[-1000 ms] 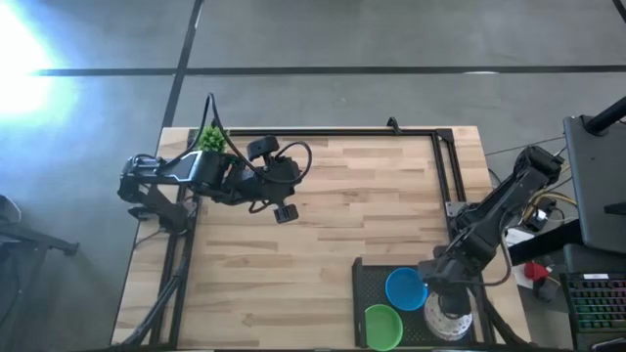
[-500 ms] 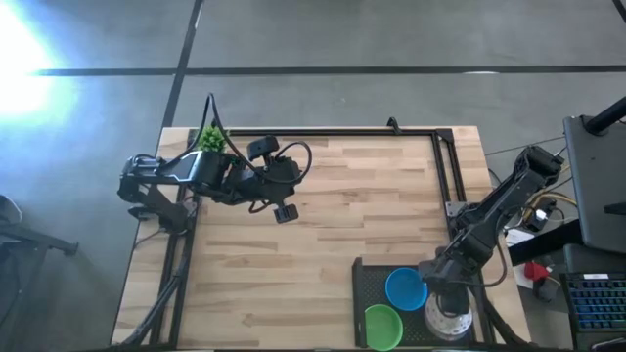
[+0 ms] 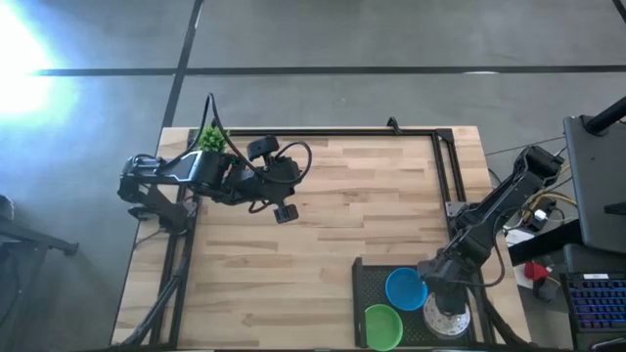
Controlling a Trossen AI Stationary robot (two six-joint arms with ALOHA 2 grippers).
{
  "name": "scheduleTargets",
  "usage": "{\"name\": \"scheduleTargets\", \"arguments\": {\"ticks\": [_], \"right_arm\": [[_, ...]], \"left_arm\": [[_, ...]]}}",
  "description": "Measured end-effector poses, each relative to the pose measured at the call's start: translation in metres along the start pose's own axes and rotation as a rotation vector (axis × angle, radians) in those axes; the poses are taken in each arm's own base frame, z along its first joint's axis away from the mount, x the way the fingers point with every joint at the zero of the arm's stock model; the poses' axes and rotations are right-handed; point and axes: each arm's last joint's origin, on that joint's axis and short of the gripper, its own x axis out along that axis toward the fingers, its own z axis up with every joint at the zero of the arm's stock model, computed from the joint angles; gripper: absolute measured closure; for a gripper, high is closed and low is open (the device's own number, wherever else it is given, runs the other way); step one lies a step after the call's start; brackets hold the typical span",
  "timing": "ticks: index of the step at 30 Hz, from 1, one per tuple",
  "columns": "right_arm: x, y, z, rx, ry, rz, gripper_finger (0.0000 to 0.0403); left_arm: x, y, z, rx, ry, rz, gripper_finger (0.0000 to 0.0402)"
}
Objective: Pick & Place Mini bowls
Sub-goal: Stack the white patterned bowl on top of the white patterned bowls on the shelf
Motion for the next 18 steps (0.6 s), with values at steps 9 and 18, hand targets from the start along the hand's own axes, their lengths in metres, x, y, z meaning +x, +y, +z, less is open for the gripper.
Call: {"name": "scheduleTargets", "arguments": {"ticks": [9,18], "right_arm": [[0.0,0.0004,0.0,-0.006,0.004,0.006,0.0384],[-0.0004,0.0012,0.0002,-0.009,0.002,0.012,0.0306]], "left_arm": [[-0.0001,-0.0002,0.0,0.0,0.0,-0.001,0.0353],[-0.0001,-0.0002,0.0,0.0,0.0,-0.001,0.0353]]}}
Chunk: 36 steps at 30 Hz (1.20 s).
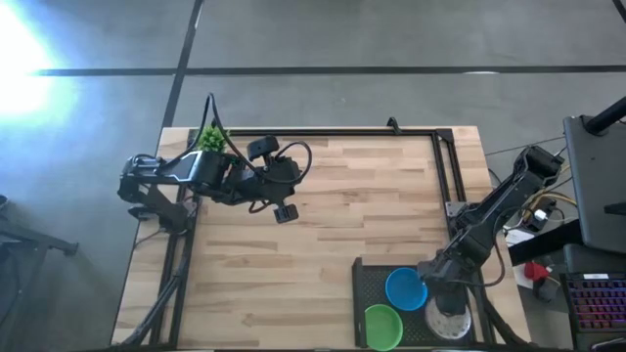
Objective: Pick & Place Mini bowls
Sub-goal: Stack the white patterned bowl on top of the white patterned bowls on the shelf, then return to Home Position
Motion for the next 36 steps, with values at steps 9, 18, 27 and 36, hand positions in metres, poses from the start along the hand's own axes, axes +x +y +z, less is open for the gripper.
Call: {"name": "scheduleTargets", "arguments": {"ticks": [9,18,27,36], "right_arm": [[-0.01,0.012,0.0,-0.024,0.006,0.051,0.0269],[-0.025,0.029,-0.004,-0.015,0.122,0.162,0.0302],[-0.05,0.049,-0.004,-0.088,0.006,0.188,0.0391],[-0.071,0.047,-0.011,-0.029,-0.049,0.037,0.0392]], "left_arm": [[0.0,0.0,0.0,0.0,0.0,0.0,0.0353],[0.0,0.0,0.0,0.003,0.002,-0.014,0.0353],[0.0,-0.001,0.0,0.027,0.004,-0.033,0.0353],[0.0,-0.001,0.0,0.047,0.004,-0.034,0.0353]]}}
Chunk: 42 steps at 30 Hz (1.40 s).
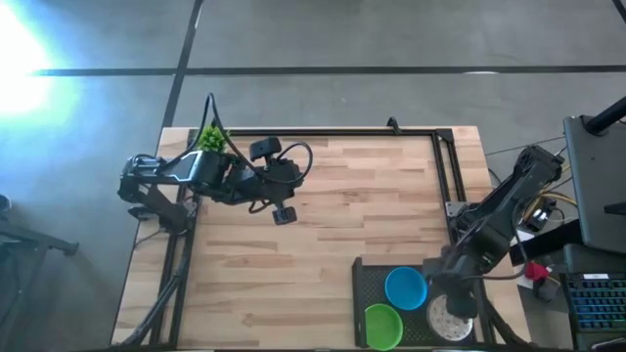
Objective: Pick & Place Mini bowls
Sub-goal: Return to Home Position
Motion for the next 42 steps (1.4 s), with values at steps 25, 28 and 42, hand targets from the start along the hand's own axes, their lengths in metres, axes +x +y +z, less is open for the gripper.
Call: {"name": "scheduleTargets", "arguments": {"ticks": [25,28,42], "right_arm": [[-0.159,-0.004,-0.031,-0.383,-0.963,-0.028,0.0394],[-0.177,-0.018,-0.042,-0.421,-1.072,-0.024,0.0394],[-0.218,-0.055,-0.083,-0.637,-1.366,0.022,0.0394]], "left_arm": [[-0.067,0.045,-0.016,-0.066,-0.154,-0.038,0.0401],[-0.071,0.048,-0.023,-0.074,-0.17,-0.04,0.0401],[-0.089,0.063,-0.079,-0.206,-0.41,-0.127,0.0401]]}}
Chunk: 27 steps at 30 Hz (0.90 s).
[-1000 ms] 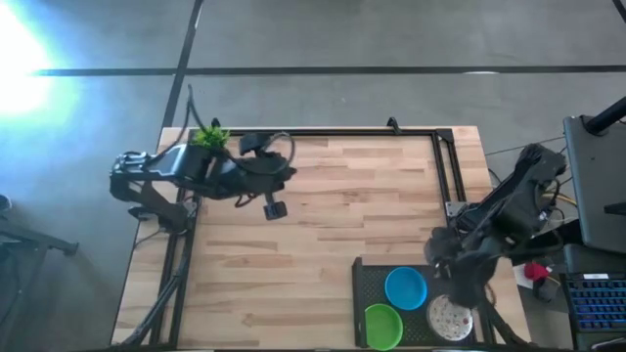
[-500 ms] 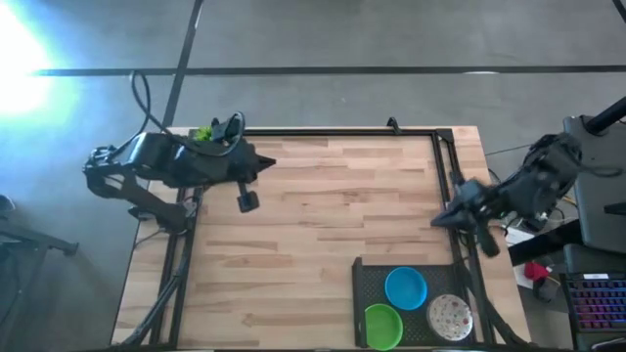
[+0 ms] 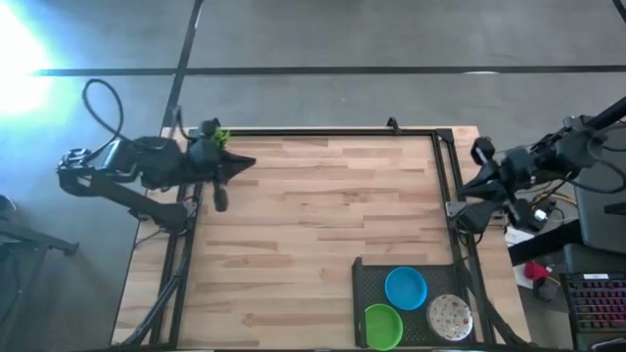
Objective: Pick & Place Mini bowls
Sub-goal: Return to Home Position
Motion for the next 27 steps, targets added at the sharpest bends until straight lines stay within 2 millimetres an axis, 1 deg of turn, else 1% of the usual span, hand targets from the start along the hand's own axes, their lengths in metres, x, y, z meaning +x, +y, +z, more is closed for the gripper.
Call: {"name": "scheduleTargets", "arguments": {"ticks": [3,7,12,17,21,24,27], "right_arm": [[-0.009,-0.004,0.0,-0.014,-0.043,0.01,0.0394],[-0.019,-0.01,-0.004,0.004,-0.093,0.022,0.0394],[-0.026,-0.016,-0.015,0.029,-0.146,0.034,0.0394],[-0.034,-0.022,-0.025,0.047,-0.224,0.049,0.0394],[-0.038,-0.026,-0.035,0.06,-0.26,0.052,0.0394],[-0.041,-0.03,-0.043,0.072,-0.297,0.037,0.0394],[-0.045,-0.034,-0.051,0.079,-0.344,0.044,0.0394]], "left_arm": [[-0.013,0.007,-0.013,-0.053,-0.041,-0.002,0.0401],[-0.026,0.015,-0.035,-0.106,-0.074,-0.005,0.0401],[-0.037,0.021,-0.062,-0.144,-0.15,-0.011,0.0401],[-0.054,0.031,-0.085,-0.192,-0.242,-0.017,0.0401],[-0.067,0.039,-0.102,-0.224,-0.306,-0.022,0.0401],[-0.082,0.047,-0.11,-0.26,-0.374,-0.023,0.0401],[-0.089,0.051,-0.122,-0.267,-0.384,-0.028,0.0401]]}}
